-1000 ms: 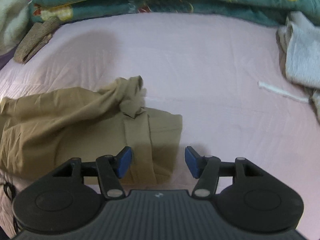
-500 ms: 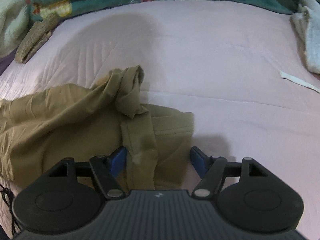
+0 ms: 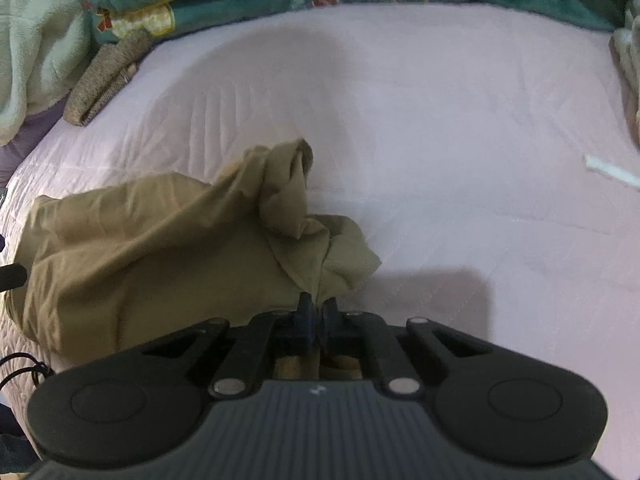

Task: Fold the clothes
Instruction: 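Grasp the shirt edge with the right gripper and lift it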

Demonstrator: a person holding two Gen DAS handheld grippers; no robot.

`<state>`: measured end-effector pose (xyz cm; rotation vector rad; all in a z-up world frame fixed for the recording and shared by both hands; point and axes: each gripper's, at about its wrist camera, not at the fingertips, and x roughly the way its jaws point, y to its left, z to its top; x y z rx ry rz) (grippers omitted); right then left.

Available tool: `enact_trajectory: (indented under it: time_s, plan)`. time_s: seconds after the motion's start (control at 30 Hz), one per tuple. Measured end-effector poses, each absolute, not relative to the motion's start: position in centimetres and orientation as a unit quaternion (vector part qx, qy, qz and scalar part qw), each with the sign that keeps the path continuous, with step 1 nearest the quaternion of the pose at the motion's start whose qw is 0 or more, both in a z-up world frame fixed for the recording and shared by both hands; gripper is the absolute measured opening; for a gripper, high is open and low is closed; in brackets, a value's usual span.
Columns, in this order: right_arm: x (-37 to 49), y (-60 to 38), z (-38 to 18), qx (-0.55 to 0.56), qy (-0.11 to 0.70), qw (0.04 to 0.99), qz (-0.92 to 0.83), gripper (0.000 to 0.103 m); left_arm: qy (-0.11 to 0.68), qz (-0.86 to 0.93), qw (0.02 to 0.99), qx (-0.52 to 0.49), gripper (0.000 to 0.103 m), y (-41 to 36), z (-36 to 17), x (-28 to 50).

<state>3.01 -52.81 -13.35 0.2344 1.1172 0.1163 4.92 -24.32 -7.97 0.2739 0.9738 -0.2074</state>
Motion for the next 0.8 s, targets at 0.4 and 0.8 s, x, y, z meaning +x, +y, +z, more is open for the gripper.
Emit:
enact_trajectory:
  time_s: [0.4, 0.8]
  plan:
    - [2.5, -48.9, -5.2, 0.066, 0.474, 0.877, 0.048, 0.004, 0.479, -0.092, 0.870, 0.074, 0.073, -19.4, -3.6, 1.6]
    - [3.6, -35.7, 0.5, 0.009, 0.426, 0.899, 0.103, 0.004, 0.484, -0.067, 0.872, 0.032, 0.075, -9.3, 1.9, -2.0]
